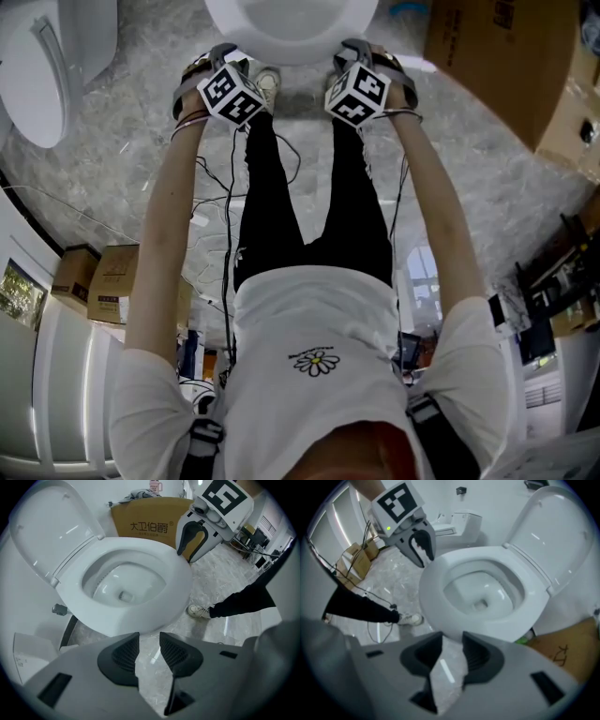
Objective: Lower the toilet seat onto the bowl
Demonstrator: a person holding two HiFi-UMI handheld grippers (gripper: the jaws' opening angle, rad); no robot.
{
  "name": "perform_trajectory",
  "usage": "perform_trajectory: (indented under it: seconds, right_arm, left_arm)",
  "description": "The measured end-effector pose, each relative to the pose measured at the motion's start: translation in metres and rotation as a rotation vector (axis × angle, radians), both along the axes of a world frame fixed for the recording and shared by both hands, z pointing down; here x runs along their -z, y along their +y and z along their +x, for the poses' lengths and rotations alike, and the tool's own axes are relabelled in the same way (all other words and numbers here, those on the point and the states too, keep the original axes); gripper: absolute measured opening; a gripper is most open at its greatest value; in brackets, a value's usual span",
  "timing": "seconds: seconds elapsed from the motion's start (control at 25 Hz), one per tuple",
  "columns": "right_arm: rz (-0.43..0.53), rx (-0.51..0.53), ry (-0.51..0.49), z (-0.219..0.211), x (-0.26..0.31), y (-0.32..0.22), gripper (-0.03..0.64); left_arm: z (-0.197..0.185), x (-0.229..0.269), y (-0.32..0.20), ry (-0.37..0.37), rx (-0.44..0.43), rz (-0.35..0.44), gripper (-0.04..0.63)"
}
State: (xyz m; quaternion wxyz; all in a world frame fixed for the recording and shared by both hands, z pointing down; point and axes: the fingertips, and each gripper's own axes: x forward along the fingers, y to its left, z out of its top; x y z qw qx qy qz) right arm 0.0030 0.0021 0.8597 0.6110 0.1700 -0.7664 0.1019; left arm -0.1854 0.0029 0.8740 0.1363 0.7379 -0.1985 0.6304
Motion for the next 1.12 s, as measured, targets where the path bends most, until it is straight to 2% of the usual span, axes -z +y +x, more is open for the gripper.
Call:
perform_trajectory:
  seconds: [0.2,0.32,0.44,0.56,0.72,0.88,1.0,1.12]
  right_arm:
    - [-0.087,-0.058,-0.009,0.004,0.001,-0.003,0.142]
    - [-0.129,-0.165,-0.053,0.006,0.006,-0.017,0.057]
    - [-0.102,-0.252,-0.108,0.009,0.019,-0.033,0.057]
    - [-0.084,-0.251,-0.125,0.004,0.038,-0.035,0.052]
    - [-0.021,-0.172,-0.115,-0.004,0.082,-0.041,0.051]
    - [0.102,-0.185,-0.162,-0.012,0.152,-0.064,0.051]
    - [0.228,-0.255,-0.252,-0.016,0.224,-0.096,0.051]
    - [0.377,-0.342,-0.371,-0.020,0.304,-0.121,0.047]
  left_arm:
    - [0.001,0.001,-0.003,-0.005,0.069,0.079,0.160]
    - [0.002,-0.002,0.008,-0.029,0.139,0.012,0.161]
    - [0.011,0.005,0.006,-0.033,0.126,-0.009,0.161]
    - [0.013,0.027,-0.013,-0.017,0.153,0.025,0.161]
    - [0.019,0.077,-0.051,0.029,0.238,0.082,0.160]
    - [0.033,0.154,-0.091,0.124,0.329,0.198,0.154]
    - [0.054,0.221,-0.115,0.275,0.424,0.282,0.126]
    - [0.072,0.290,-0.128,0.403,0.470,0.394,0.061]
